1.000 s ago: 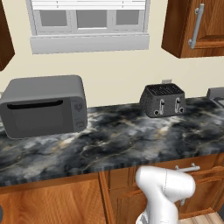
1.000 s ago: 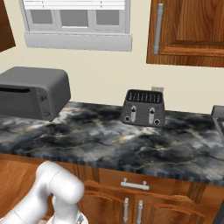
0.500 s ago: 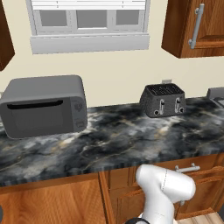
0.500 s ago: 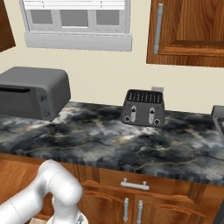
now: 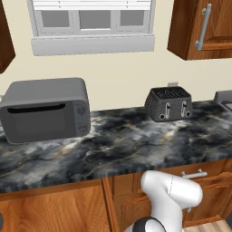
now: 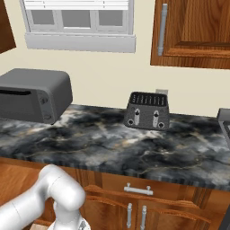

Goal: Take the pizza cutter from the drawer on the left and place it on the dining counter for cutting.

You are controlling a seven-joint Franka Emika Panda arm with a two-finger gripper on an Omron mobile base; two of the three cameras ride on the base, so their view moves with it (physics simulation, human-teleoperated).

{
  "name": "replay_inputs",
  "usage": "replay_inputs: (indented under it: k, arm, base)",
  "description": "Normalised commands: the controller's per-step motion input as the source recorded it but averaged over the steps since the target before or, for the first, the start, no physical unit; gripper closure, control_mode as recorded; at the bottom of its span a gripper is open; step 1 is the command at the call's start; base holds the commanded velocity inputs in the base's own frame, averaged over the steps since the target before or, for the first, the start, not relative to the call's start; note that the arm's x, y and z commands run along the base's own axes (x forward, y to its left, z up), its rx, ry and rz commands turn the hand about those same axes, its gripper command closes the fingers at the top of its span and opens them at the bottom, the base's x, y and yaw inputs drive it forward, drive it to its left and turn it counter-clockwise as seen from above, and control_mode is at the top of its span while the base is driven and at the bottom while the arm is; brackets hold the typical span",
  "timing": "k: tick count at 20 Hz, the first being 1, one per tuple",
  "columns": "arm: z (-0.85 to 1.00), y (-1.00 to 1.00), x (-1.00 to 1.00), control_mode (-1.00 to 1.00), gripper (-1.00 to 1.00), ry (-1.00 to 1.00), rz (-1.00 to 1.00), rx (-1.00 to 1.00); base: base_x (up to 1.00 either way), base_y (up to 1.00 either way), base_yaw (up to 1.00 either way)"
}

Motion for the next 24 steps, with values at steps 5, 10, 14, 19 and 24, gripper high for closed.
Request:
replay_inputs:
  k: [5, 10, 14, 19, 24]
  arm:
    - [0.98, -0.11, 0.95, -1.0, -1.0, 0.16, -0.24, 0.19]
    - [0.67, -0.27, 1.0, -1.0, -1.0, 0.16, -0.24, 0.13]
    - [0.57, -0.39, 1.0, -1.0, -1.0, 0.15, -0.21, 0.13]
    - [0.43, -0.53, 1.0, -1.0, -1.0, 0.14, -0.15, 0.13]
    - [0.07, -0.44, 1.0, -1.0, -1.0, 0.13, -0.12, 0.06]
  base:
    - [0.0, 0.0, 0.0]
    - [0.0, 0.0, 0.0]
    - [0.0, 0.0, 0.0]
    - [0.0, 0.0, 0.0]
    - [0.0, 0.0, 0.0]
